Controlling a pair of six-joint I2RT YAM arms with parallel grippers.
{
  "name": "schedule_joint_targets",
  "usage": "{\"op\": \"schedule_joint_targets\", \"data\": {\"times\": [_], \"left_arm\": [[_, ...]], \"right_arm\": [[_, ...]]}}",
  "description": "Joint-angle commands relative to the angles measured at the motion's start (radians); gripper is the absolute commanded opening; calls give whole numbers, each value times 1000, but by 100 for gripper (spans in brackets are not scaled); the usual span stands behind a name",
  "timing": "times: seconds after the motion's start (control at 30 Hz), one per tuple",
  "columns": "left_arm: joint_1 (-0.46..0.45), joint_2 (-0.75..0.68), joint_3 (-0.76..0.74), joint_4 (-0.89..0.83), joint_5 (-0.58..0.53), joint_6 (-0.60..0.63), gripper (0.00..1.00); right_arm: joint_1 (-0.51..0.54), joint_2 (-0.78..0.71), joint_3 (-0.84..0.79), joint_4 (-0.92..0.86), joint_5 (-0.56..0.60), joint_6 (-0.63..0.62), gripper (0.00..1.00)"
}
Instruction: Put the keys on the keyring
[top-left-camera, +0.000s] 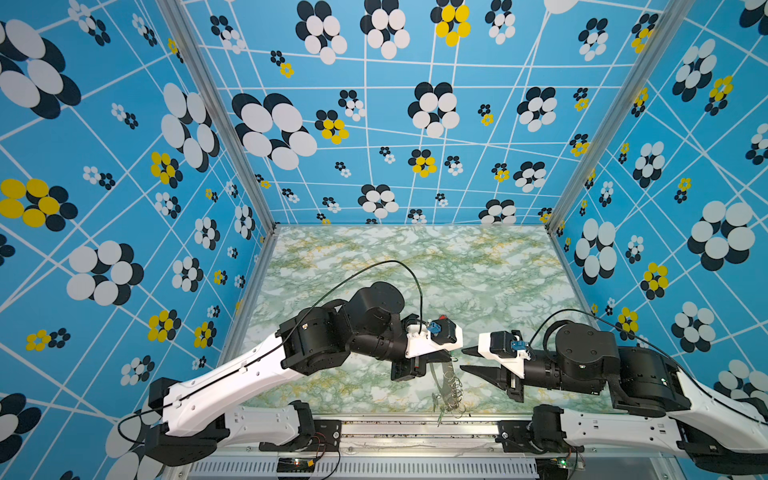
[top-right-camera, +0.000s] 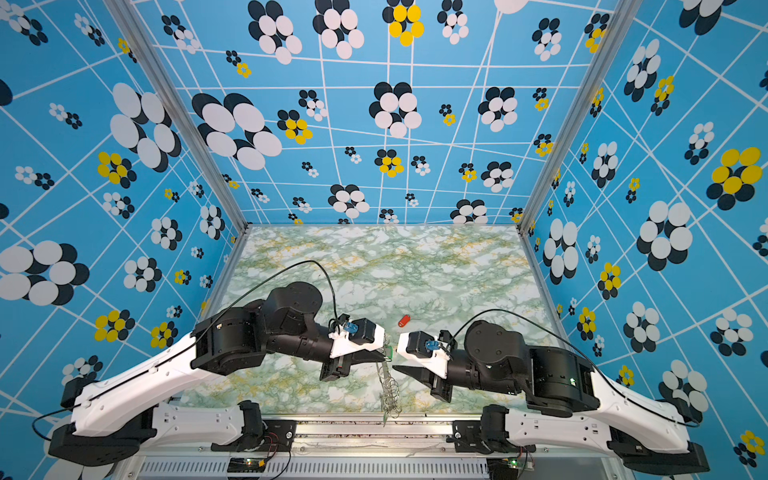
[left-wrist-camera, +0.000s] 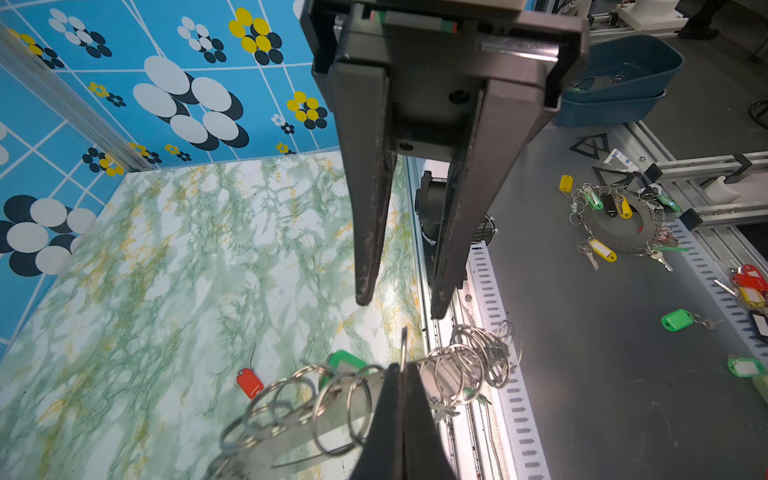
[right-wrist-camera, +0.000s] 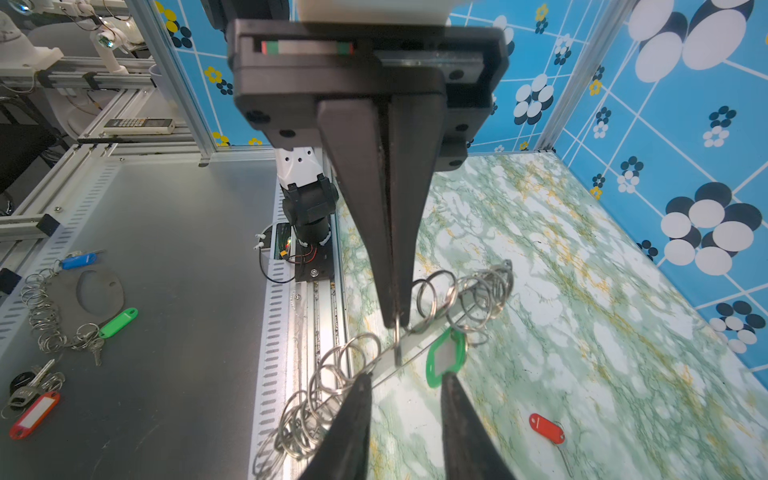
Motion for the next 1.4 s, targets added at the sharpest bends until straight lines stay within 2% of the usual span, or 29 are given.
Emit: {"op": "schedule_joint_targets", "data": {"times": [0.0,0.5,0.97,1.23,1.37], "left_arm": [[-8,2,48,7,6,23,0],[-14,6,61,15,16,32,0],[-19,7,64,17,17,37,0],[-20,-11,35,58,0,5,0],[-19,-62,-41,153,-30,-53,20]], "right_arm": [[-4,3,6,30,-34,-1,31],[-4,25,-11,71,-64,12,24],[-4,13,-5,74,-51,23,1],[-4,-35,-40,134,-20,38,0],[-4,-79,-61,178,1,50,0]]}}
